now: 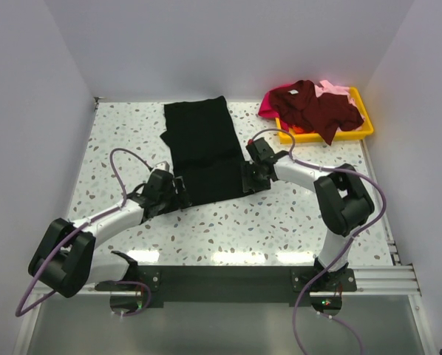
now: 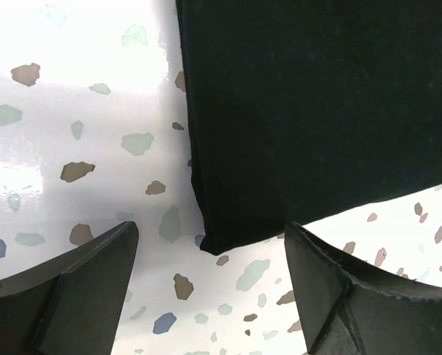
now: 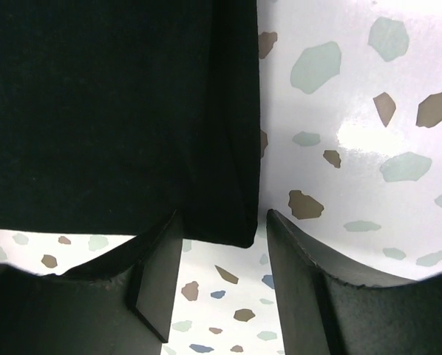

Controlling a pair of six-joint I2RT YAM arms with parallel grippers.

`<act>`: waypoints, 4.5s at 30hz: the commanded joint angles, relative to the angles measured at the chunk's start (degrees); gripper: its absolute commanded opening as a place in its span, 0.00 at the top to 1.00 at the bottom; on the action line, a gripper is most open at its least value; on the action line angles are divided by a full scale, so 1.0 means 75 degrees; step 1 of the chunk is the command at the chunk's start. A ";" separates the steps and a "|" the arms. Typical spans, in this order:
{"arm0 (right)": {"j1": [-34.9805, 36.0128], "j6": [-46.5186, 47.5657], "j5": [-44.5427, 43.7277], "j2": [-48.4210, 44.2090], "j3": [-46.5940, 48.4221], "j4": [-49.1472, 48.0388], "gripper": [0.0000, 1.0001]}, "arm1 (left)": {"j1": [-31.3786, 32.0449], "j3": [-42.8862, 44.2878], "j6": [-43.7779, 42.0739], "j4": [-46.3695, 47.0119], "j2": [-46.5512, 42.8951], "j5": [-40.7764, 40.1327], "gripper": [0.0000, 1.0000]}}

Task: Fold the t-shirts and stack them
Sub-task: Fold the tshirt

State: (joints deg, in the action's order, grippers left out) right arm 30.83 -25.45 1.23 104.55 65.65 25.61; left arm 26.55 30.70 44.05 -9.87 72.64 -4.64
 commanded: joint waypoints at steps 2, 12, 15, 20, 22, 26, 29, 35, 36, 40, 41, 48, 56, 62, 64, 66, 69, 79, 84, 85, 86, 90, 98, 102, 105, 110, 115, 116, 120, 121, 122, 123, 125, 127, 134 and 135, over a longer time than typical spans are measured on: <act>-0.0009 -0.0192 0.0246 0.0005 -0.0339 -0.0203 0.50 | 0.0105 -0.0085 0.0208 0.0402 0.0041 0.0139 0.20; -0.0009 -0.0274 0.0351 -0.0077 -0.0608 -0.0320 0.61 | 0.0164 -0.0320 0.0372 0.0812 0.0029 0.0408 0.28; -0.0009 -0.0274 0.0351 -0.0101 -0.0632 -0.0320 0.63 | 0.0164 -0.0331 0.0372 0.0777 0.0076 0.0291 0.32; -0.0009 -0.0274 0.0339 -0.0171 -0.0655 -0.0320 0.66 | 0.0187 -0.0367 0.0407 0.0894 0.0135 0.0338 0.43; -0.0009 -0.0298 0.0363 -0.0182 -0.0655 -0.0320 0.68 | 0.0187 -0.0401 0.0396 0.0882 0.0170 0.0303 0.48; -0.0009 -0.0239 0.0398 -0.0218 -0.0679 -0.0379 0.79 | 0.0187 -0.0437 0.0384 0.0870 0.0193 0.0233 0.73; -0.0009 -0.0146 0.0433 -0.0194 -0.0644 -0.0379 0.91 | 0.0187 -0.0437 0.0349 0.0894 0.0240 0.0221 0.91; -0.0009 0.0112 0.0433 -0.0475 -0.0667 -0.0145 1.00 | 0.0187 -0.0390 0.0010 0.0812 0.0252 0.0092 1.00; 0.0003 0.0147 0.0433 -0.0557 -0.0748 -0.0110 1.00 | 0.0187 -0.0390 -0.0060 0.0789 0.0171 0.0069 1.00; 0.0015 0.0241 0.0433 -0.1270 -0.0983 0.0159 1.00 | 0.0187 -0.0402 -0.0517 0.0613 -0.0263 0.0057 1.00; 0.0038 0.0253 0.0445 -0.1388 -0.1076 0.0218 1.00 | 0.0199 -0.0425 -0.0576 0.0555 -0.0472 0.0092 1.00; 0.0248 0.0288 0.0328 -0.2572 -0.1487 0.0780 1.00 | 0.0421 -0.0683 -0.0823 0.0309 -0.1575 0.0572 1.00; 0.0834 0.0125 -0.0023 -0.3650 -0.1511 0.1741 1.00 | 0.0726 -0.0589 -0.0893 -0.0348 -0.3027 0.0923 1.00; 0.1139 -0.0145 -0.0269 -0.4506 -0.1242 0.2550 1.00 | 0.0855 -0.0344 -0.1022 -0.0898 -0.3859 0.1240 1.00; 0.1151 -0.0227 -0.0352 -0.4879 -0.1171 0.2772 1.00 | 0.0878 -0.0157 -0.1011 -0.1028 -0.4013 0.1357 1.00; 0.1163 -0.0309 -0.0410 -0.5092 -0.0996 0.2971 1.00 | 0.0879 0.0077 -0.0975 -0.1063 -0.4142 0.1451 1.00; 0.1163 -0.0333 -0.0446 -0.5257 -0.0610 0.3159 1.00 | 0.0890 0.0371 -0.0835 -0.0993 -0.4096 0.1568 1.00; 0.0731 0.0124 -0.1079 -0.4227 0.0691 0.2611 1.00 | 0.0890 0.1449 -0.0776 0.0073 -0.2457 0.1124 1.00; 0.0273 0.0463 -0.0891 -0.3185 0.1570 0.2294 1.00 | 0.0867 0.1894 -0.0951 0.0191 -0.1554 0.0667 1.00; 0.0110 0.0499 -0.0868 -0.3055 0.1780 0.2258 1.00 | 0.0855 0.1965 -0.0975 0.0168 -0.1356 0.0457 1.00; 0.0039 0.0580 -0.0856 -0.2926 0.1875 0.2235 1.00 | 0.0844 0.2024 -0.0975 0.0167 -0.1261 0.0386 1.00; -0.0267 0.0757 -0.0716 -0.2340 0.2355 0.2117 1.00 | 0.0738 0.2422 -0.0928 0.0214 -0.0733 0.0233 1.00; -0.0712 0.1014 -0.0470 -0.1111 0.3562 0.2141 1.00 | 0.0059 0.2949 -0.0893 0.0553 0.0087 0.0513 1.00; -0.0876 0.1155 -0.0399 -0.0477 0.4277 0.2328 1.00 | -0.0176 0.3277 -0.1022 0.0659 0.0591 0.0758 1.00; -0.1004 0.1214 -0.0353 -0.0044 0.4793 0.2375 1.00 | -0.0422 0.3500 -0.1092 0.0788 0.0954 0.0923 1.00; -0.1157 0.1261 -0.0247 0.0684 0.5590 0.2422 1.00 | -0.0668 0.3992 -0.1198 0.0905 0.1727 0.1216 1.00; -0.1275 0.1331 -0.0188 0.1445 0.6164 0.2399 1.00 | -0.0832 0.4332 -0.1198 0.1011 0.2442 0.1404 1.00; -0.1298 0.1320 -0.0188 0.1539 0.6211 0.2387 1.00 | -0.0867 0.4414 -0.1186 0.1034 0.2525 0.1416 1.00; -0.1322 0.1331 -0.0176 0.1891 0.6539 0.2375 1.00 | -0.1008 0.4637 -0.1139 0.1023 0.2806 0.1416 1.00; -0.1321 0.1331 -0.0188 0.1961 0.6714 0.2387 1.00 | -0.1020 0.4684 -0.1128 0.1023 0.2899 0.1428 1.00; -0.1333 0.1320 -0.0176 0.2066 0.6809 0.2387 1.00 | -0.1043 0.4812 -0.1128 0.1011 0.2935 0.1439 1.00; -0.1333 0.1319 -0.0176 0.2137 0.7018 0.2398 1.00 | -0.1078 0.4894 -0.1139 0.1011 0.2994 0.1428 1.00; -0.1357 0.1273 -0.0188 0.2347 0.7265 0.2398 1.00 | -0.1125 0.5198 -0.1151 0.0988 0.3193 0.1440 1.00; -0.1403 0.1238 -0.0176 0.2547 0.7745 0.2398 1.00 | -0.1219 0.5468 -0.1186 0.0953 0.3532 0.1428 1.00; -0.1825 0.0640 -0.0176 0.4104 0.9479 0.2000 0.46 | -0.1605 0.7576 -0.1069 0.0450 0.5347 0.0995 0.58; -0.1918 0.0593 -0.0002 0.4501 1.0015 0.2174 0.31 | -0.1629 0.7730 -0.1057 0.0379 0.5547 0.0762 0.37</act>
State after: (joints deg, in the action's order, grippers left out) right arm 18.83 -19.03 -0.30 133.01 133.56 43.38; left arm 15.81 82.98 35.99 -5.67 110.65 4.49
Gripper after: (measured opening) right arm 0.567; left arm 0.458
